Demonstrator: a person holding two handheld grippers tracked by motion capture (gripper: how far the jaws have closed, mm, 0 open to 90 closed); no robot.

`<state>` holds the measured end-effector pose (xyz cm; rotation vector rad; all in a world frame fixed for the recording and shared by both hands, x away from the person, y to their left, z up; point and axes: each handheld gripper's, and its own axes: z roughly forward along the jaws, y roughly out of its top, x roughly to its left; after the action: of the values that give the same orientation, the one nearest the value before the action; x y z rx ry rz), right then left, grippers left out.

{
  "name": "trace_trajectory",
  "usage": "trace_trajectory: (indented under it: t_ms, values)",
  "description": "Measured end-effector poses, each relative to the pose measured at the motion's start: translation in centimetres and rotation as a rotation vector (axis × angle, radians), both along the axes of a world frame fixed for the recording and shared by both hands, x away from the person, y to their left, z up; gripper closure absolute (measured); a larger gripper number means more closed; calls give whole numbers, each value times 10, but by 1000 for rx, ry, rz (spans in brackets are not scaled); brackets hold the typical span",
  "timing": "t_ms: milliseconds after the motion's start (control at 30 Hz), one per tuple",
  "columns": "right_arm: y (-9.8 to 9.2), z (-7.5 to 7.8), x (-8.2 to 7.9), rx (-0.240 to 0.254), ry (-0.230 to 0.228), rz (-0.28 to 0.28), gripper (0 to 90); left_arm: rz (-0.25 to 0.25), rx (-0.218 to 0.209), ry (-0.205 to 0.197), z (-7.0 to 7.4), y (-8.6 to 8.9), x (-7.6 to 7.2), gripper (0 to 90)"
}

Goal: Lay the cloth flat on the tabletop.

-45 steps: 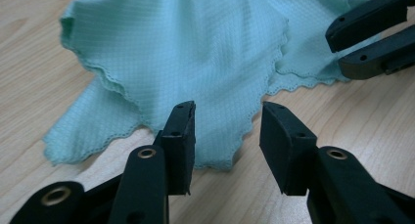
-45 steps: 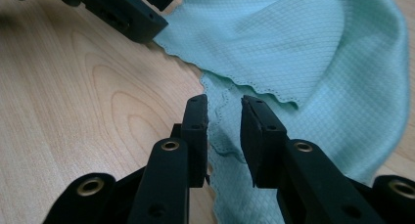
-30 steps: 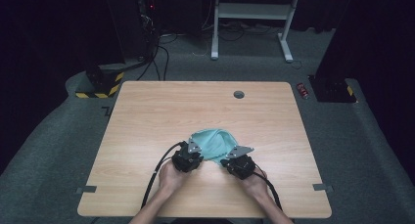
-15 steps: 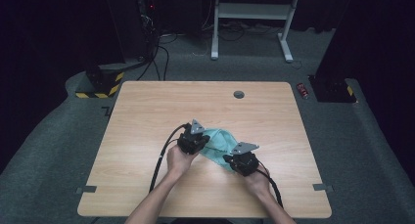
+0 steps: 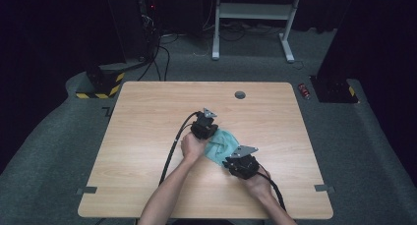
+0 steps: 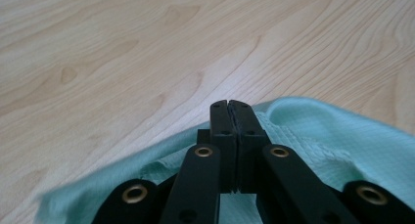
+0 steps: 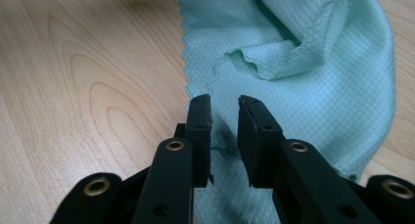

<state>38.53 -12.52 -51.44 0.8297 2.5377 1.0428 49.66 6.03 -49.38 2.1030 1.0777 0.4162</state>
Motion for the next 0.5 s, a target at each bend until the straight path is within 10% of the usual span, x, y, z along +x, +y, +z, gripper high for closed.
trace_trajectory:
  t_ms: [267,500]
  values:
    - [3,-3,-1,-18,-9,18,804,-27,-3,-47,13,8,-24,560]
    - [5,-3,-2,-26,-19,28,897,-104,-28,-53,16,11,-74,488]
